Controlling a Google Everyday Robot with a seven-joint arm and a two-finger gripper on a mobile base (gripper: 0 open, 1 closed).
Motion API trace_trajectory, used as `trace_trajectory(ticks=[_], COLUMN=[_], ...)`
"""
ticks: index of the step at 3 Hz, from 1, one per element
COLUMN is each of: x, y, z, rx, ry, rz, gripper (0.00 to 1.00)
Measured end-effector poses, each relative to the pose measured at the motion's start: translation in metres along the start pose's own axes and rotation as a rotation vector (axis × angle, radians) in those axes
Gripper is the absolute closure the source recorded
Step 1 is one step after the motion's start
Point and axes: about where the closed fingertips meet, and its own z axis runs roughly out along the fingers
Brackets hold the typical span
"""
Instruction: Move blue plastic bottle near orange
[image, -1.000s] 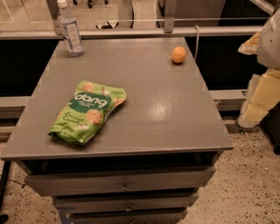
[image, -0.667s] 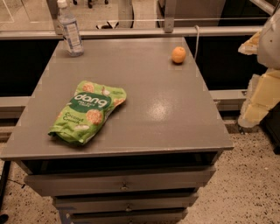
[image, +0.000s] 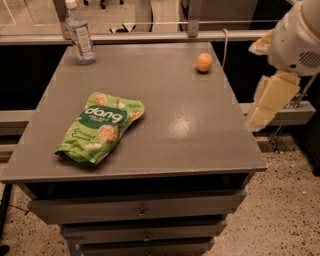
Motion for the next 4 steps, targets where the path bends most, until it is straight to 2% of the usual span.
trace_trajectory(ticks=[1,2,3,4], x=[-0.045,-0.095,-0.143,-0.185], y=[-0.043,-0.093,-0.134,-0.158], z=[0.032,0.063,0.097,0.128], rx=[0.028,0.041,0.03,0.002], ry=[-0.138,-0.289,-0.449,-0.57], rz=[-0.035,-0.025,0.055,0.146], gripper=[0.0,0.0,0.0,0.0])
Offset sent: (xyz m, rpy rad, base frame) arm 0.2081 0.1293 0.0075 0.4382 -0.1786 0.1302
